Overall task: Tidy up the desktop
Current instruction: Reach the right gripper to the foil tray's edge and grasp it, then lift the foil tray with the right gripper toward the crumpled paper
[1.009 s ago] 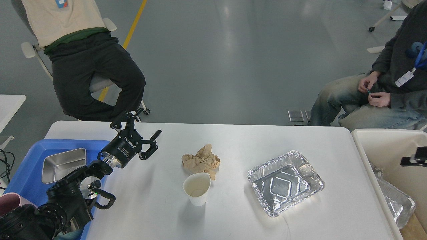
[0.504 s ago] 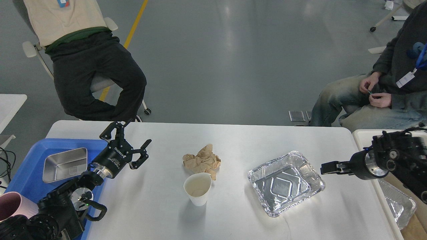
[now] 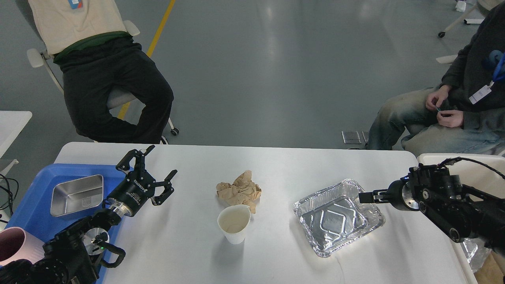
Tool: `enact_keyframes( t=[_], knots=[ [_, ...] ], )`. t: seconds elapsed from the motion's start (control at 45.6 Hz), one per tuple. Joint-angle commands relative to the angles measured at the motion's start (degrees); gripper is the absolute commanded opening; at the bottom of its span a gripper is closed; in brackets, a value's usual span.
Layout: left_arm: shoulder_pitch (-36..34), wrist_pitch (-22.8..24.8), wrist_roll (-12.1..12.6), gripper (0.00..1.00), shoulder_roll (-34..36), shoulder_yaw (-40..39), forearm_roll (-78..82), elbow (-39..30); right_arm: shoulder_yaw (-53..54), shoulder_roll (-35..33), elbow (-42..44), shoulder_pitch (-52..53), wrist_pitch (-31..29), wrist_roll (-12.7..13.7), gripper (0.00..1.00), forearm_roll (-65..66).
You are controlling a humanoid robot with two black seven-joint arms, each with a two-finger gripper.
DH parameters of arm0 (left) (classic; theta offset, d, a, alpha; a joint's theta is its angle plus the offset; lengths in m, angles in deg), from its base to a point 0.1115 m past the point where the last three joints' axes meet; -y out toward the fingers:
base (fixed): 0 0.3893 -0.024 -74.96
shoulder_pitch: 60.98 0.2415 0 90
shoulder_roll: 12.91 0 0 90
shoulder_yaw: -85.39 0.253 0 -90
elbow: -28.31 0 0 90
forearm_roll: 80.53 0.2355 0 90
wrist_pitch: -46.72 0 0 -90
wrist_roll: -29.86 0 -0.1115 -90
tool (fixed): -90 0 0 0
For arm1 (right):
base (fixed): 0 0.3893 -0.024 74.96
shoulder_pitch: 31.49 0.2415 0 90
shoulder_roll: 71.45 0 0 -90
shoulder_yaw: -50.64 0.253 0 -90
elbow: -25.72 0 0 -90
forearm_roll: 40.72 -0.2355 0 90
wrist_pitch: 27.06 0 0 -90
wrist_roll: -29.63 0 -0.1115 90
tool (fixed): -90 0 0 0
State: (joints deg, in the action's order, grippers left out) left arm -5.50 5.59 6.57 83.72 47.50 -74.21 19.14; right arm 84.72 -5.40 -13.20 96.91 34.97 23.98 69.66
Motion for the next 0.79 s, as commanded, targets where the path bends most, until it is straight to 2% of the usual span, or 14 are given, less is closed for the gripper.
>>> enact_keyframes(
  t=[0.0,0.088,0.197,0.263,0.438,0.57,0.767],
  knots=[
    [0.15,0.0,-0.35,0.97,0.05,0.09,0.0,-0.06,-0.16,1.27,1.04,-0.17,1.25,-0.15,0.95,-0.07],
    [0.5,0.0,-0.7,0.97,0.05,0.09,0.0,0.02,-0.16,1.71,1.83,-0.17,1.43,-0.68,0.8,0.01],
    [0.68,0.0,-0.79,0.97,0.14,0.0,0.0,-0.06,-0.42,1.71,2.19,-0.26,1.43,-2.08,0.45,-0.07],
    [0.68,0.0,-0.79,0.97,0.14,0.09,0.0,0.02,-1.38,1.63,2.36,-0.35,1.43,-2.44,0.32,-0.07],
    [1.12,0.0,-0.88,0.97,0.14,0.0,-0.08,0.02,-2.27,1.36,2.28,-0.35,1.43,-3.32,0.18,-0.42],
    [1.38,0.0,-0.88,0.97,0.14,0.0,-0.08,0.02,-2.36,1.36,2.01,-0.52,1.26,-3.32,0.0,-0.69],
    [1.47,0.0,-1.23,0.97,0.31,0.0,-0.08,0.02,-2.36,1.54,1.4,-0.35,0.82,-3.32,0.0,-0.86]
  ],
)
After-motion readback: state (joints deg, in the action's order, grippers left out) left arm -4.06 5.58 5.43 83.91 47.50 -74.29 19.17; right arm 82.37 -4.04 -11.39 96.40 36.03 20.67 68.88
